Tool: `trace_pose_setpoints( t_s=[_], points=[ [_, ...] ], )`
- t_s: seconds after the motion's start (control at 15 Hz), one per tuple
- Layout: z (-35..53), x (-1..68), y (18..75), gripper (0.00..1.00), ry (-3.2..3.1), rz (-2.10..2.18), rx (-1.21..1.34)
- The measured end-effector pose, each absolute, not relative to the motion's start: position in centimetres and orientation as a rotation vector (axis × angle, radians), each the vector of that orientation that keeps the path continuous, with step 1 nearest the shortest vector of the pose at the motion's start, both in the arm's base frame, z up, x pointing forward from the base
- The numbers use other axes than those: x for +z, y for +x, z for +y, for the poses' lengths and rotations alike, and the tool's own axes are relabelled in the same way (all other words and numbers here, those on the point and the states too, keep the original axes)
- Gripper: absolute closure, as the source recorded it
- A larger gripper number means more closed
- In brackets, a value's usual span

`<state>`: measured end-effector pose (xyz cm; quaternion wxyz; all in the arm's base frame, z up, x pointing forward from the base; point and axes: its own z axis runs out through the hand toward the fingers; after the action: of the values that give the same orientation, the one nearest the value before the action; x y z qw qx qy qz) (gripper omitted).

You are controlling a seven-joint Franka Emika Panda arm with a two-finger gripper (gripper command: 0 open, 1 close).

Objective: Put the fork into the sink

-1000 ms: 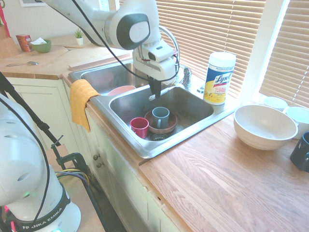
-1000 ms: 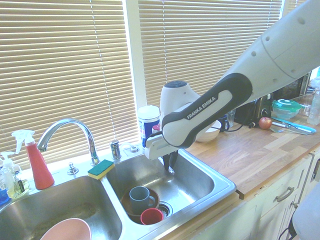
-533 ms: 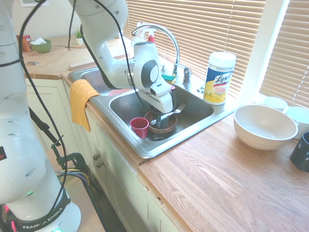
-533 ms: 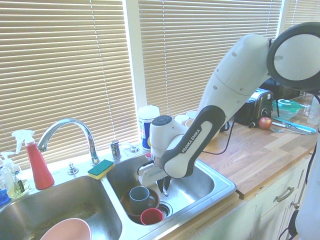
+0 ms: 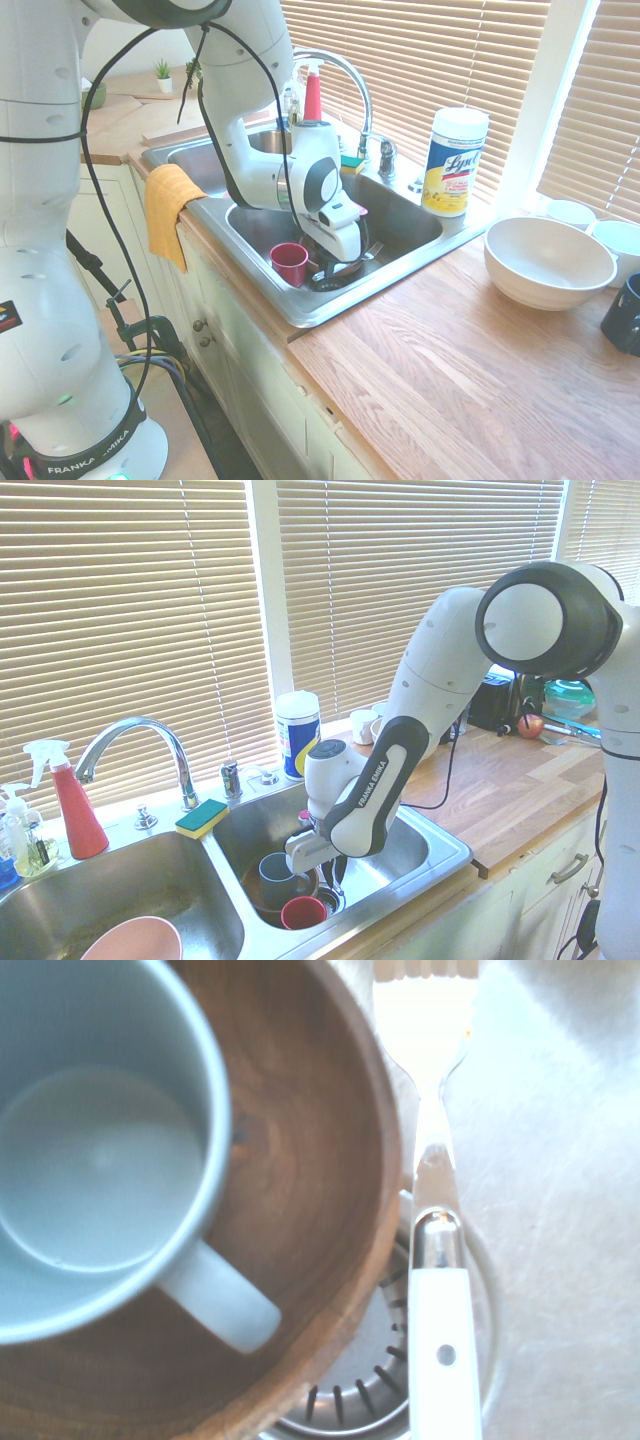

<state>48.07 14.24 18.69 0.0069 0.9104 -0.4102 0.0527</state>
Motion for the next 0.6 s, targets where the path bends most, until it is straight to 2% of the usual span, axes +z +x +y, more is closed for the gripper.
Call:
trace_pose_setpoints(
  t_s=[0.07, 0.13, 0.6],
  points=[
    [14.1, 18.3, 48.3, 1.0, 2.843, -1.288, 0.156],
    [13.8, 18.0, 48.5, 0.0, 2.839, -1.296, 0.143],
    [12.2, 18.6, 49.3, 0.0, 2.823, -1.341, 0.127]
  ],
)
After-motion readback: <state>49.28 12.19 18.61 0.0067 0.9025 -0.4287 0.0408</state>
